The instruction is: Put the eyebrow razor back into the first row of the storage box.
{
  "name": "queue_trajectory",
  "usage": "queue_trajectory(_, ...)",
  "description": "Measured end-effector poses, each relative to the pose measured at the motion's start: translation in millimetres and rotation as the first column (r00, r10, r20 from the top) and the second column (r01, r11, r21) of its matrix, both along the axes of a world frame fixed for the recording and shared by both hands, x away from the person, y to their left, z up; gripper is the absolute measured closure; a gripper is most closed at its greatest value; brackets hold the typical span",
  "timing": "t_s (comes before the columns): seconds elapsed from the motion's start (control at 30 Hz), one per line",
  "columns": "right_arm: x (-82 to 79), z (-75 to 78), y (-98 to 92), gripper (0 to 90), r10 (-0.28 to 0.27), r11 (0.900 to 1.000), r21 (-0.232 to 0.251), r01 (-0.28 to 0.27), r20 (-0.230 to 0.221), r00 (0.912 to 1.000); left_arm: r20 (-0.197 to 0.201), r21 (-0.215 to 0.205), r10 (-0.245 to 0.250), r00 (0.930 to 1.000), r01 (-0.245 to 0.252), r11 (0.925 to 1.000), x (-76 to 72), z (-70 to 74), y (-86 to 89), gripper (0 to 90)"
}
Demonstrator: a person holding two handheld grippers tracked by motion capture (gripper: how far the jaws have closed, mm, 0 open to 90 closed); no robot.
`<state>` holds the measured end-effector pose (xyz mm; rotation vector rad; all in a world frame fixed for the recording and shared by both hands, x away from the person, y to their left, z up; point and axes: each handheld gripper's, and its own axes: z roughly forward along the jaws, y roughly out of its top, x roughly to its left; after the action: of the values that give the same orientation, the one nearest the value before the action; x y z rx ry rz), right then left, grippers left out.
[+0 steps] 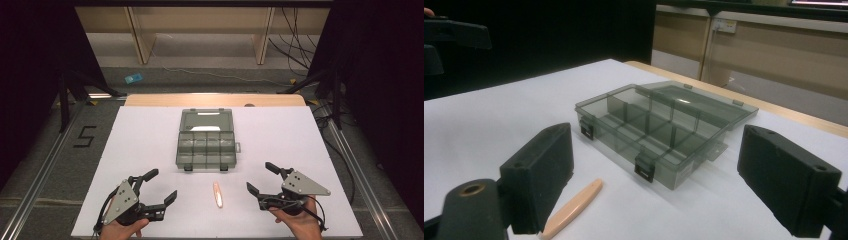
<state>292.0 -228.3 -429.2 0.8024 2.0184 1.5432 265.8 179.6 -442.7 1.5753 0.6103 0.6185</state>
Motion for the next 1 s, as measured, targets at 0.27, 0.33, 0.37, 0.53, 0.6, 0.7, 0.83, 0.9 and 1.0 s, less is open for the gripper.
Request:
queue_trajectory(0.27, -0.4, -1.0, 1.4, 15.9, -0.009, 1.0, -0.007, 0.009, -0.006, 0.9999, 0.001, 0.0, 0.0, 1.0, 0.0, 1.0, 0.0, 0.1, 0.0, 15.8)
queue_trajectory(0.33, 0.1, -1.0, 1.8, 15.9, -0.005, 1.0, -0.008, 0.004, -0.002, 1.0, -0.001, -0.001, 0.001, 1.0, -0.001, 1.0, -0.1, 0.1, 0.0, 15.8)
queue_trajectory(0.37, -0.4, -0.9, 1.9, 16.0, -0.006, 1.0, -0.009, 0.006, -0.011, 0.9999, 0.001, 0.001, 0.0, 1.0, 0.0, 1.0, 0.0, 0.1, 0.0, 15.8)
queue_trajectory(0.53, -0.8, 0.4, 2.1, 16.1, -0.005, 1.0, -0.016, 0.005, -0.009, 1.0, 0.004, 0.005, -0.001, 1.0, 0.001, 1.0, 0.1, 0.2, 0.1, 15.8)
queue_trajectory(0.6, -1.2, 2.2, 0.8, 16.6, -0.015, 0.999, -0.038, 0.015, -0.007, 0.9999, 0.003, 0.005, -0.001, 1.0, 0.001, 1.0, 0.1, 0.2, 0.1, 15.8)
queue_trajectory(0.7, -0.6, 3.2, 0.4, 19.3, -0.022, 0.999, -0.039, 0.022, 0.003, 0.9998, 0.004, 0.004, 0.0, 1.0, 0.0, 1.0, 0.1, 0.3, 0.3, 15.8)
queue_trajectory(0.83, -0.1, 6.0, -1.7, 19.6, -0.026, 0.999, -0.032, 0.026, -0.016, 0.9995, 0.004, 0.005, -0.001, 1.0, 0.001, 1.0, 0.1, 0.2, 0.2, 15.8)
queue_trajectory(0.9, -0.5, 7.3, -1.9, 20.0, -0.029, 0.999, -0.039, 0.028, -0.024, 0.9993, 0.004, 0.006, -0.001, 1.0, 0.001, 1.0, 0.1, 0.2, 0.1, 15.8)
queue_trajectory(1.0, -0.3, 11.2, -1.1, 21.2, -0.005, 0.996, -0.084, 0.004, -0.002, 1.0, 0.005, 0.005, 0.001, 1.0, -0.001, 1.0, 0.1, 0.5, 0.4, 15.8)
